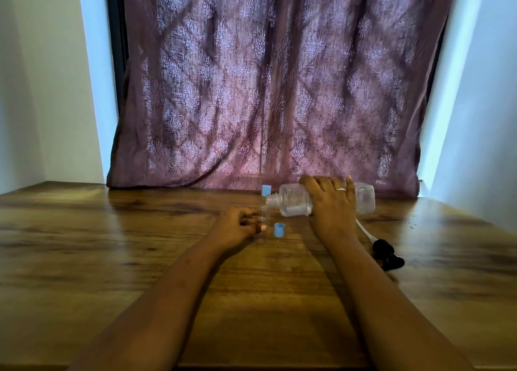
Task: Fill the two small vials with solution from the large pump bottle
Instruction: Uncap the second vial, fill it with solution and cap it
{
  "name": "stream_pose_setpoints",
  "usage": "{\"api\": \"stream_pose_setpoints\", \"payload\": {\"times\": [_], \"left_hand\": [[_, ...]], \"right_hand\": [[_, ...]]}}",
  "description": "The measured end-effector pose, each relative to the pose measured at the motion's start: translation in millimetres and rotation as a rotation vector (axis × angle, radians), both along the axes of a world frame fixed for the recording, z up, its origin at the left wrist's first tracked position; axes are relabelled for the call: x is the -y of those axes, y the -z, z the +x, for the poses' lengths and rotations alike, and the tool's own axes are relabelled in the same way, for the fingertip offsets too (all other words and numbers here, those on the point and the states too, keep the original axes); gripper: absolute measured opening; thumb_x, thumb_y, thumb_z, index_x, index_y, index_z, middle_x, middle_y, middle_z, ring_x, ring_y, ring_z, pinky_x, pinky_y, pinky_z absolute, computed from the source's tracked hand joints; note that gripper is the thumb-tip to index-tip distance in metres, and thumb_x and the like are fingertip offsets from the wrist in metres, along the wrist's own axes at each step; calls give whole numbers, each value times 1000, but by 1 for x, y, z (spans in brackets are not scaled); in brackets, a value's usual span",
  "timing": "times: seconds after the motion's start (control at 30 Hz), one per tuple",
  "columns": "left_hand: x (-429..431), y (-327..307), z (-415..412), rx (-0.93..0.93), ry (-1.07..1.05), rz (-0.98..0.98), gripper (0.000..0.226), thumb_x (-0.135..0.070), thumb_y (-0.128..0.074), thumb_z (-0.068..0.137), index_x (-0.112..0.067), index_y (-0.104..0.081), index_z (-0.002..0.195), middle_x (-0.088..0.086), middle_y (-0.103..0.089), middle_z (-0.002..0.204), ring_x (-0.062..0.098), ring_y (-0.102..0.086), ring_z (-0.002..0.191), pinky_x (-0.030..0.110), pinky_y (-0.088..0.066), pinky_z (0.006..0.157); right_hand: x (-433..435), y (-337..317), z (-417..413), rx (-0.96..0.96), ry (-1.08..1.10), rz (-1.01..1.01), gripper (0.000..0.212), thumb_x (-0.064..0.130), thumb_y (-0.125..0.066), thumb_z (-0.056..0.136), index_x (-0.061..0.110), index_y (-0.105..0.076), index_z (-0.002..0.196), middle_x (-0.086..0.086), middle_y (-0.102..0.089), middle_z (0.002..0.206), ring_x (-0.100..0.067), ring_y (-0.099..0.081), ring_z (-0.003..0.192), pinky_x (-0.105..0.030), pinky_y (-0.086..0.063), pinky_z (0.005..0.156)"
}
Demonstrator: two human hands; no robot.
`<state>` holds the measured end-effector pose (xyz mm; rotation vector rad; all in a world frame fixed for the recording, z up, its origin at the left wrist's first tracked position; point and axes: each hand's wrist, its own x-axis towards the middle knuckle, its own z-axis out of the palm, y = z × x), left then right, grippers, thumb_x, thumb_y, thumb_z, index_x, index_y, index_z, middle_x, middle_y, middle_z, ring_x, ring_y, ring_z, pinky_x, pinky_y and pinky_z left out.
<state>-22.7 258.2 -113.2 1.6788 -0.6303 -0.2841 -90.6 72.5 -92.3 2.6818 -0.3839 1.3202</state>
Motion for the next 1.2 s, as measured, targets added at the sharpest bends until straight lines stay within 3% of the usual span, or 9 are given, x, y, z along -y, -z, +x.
{"api": "stream_pose_setpoints", "payload": {"times": [0.47,0.77,1.2], "left_hand": [[-1,2,0,34,-6,16,41,-7,-67,85,-14,-60,125,1,-69,107,10,-67,89,11,-51,55],[0,2,3,23,-3,4,35,-3,-66,86,-12,-62,120,1,-70,103,1,-69,72,9,-50,54],[0,2,2,53,-19,34,34,-4,-66,86,-10,-63,118,-2,-70,97,4,-67,77,9,-49,52]], "right_hand": [[-2,-1,-1,50,16,-37,45,9,-65,72,25,-55,112,-2,-63,109,-29,-55,107,-52,-24,109],[-4,-4,-2,10,15,-21,44,10,-61,75,25,-54,116,-2,-61,114,-29,-52,112,-51,-18,111],[-4,-3,-2,29,39,-43,43,10,-67,71,24,-57,111,-2,-64,108,-29,-54,107,-51,-21,110]]}}
